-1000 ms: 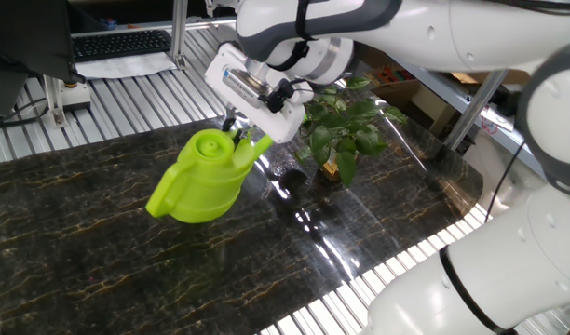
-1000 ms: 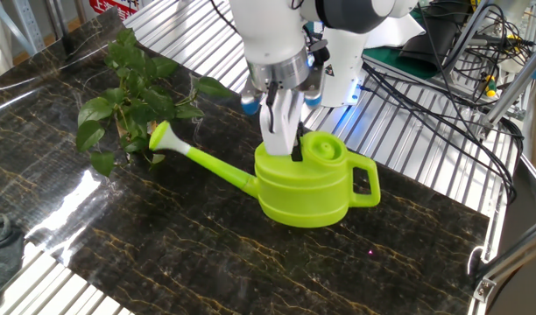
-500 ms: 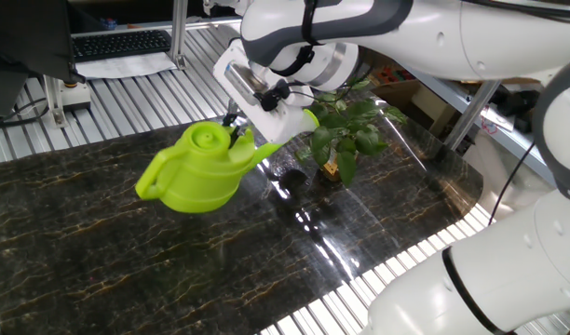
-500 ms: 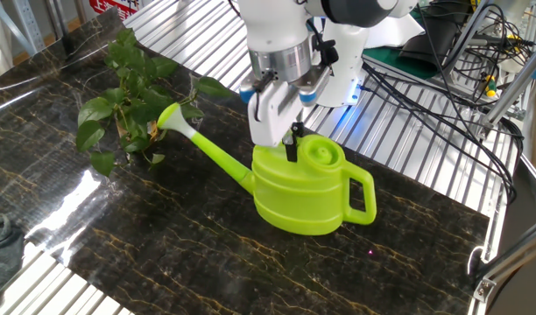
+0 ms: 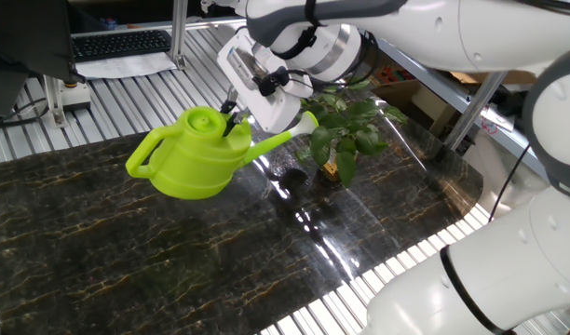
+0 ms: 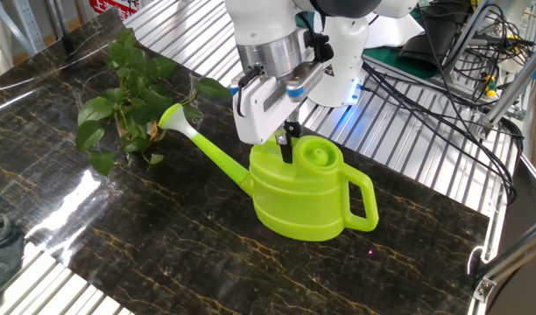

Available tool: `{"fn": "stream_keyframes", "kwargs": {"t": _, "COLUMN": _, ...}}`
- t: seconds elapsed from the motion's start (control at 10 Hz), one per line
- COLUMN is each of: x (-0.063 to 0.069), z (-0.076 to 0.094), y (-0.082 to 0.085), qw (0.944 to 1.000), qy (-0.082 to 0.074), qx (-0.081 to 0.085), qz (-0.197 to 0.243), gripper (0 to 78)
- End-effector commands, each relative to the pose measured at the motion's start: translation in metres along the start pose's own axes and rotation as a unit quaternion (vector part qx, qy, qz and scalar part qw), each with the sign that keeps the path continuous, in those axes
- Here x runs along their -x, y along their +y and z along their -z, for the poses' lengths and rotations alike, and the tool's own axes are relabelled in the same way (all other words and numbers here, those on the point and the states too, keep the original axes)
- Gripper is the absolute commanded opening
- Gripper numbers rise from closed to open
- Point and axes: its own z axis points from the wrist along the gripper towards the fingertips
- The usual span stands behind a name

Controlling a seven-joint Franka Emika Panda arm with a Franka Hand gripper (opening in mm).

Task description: Water the plant

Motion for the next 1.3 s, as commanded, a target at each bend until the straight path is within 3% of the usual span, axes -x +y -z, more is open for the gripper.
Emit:
{"fn": "stream_keyframes", "kwargs": {"t": 0.1, "x": -0.001, "z": 0.003, "y": 0.003, "qw": 1.0000, "qy": -0.006, "qx": 0.003, "qz": 0.002, "gripper": 1.1}}
{"fn": "stream_keyframes", "kwargs": {"t": 0.3, "x": -0.004, "z": 0.004, "y": 0.002, "qw": 1.0000, "qy": -0.006, "qx": 0.003, "qz": 0.005, "gripper": 1.1}}
{"fn": "stream_keyframes", "kwargs": {"t": 1.0, "x": -0.034, "z": 0.015, "y": -0.006, "qw": 0.9997, "qy": -0.014, "qx": 0.001, "qz": 0.021, "gripper": 1.1}}
{"fn": "stream_keyframes", "kwargs": {"t": 1.3, "x": -0.042, "z": 0.025, "y": 0.000, "qw": 0.9996, "qy": -0.004, "qx": -0.020, "qz": 0.021, "gripper": 1.1}}
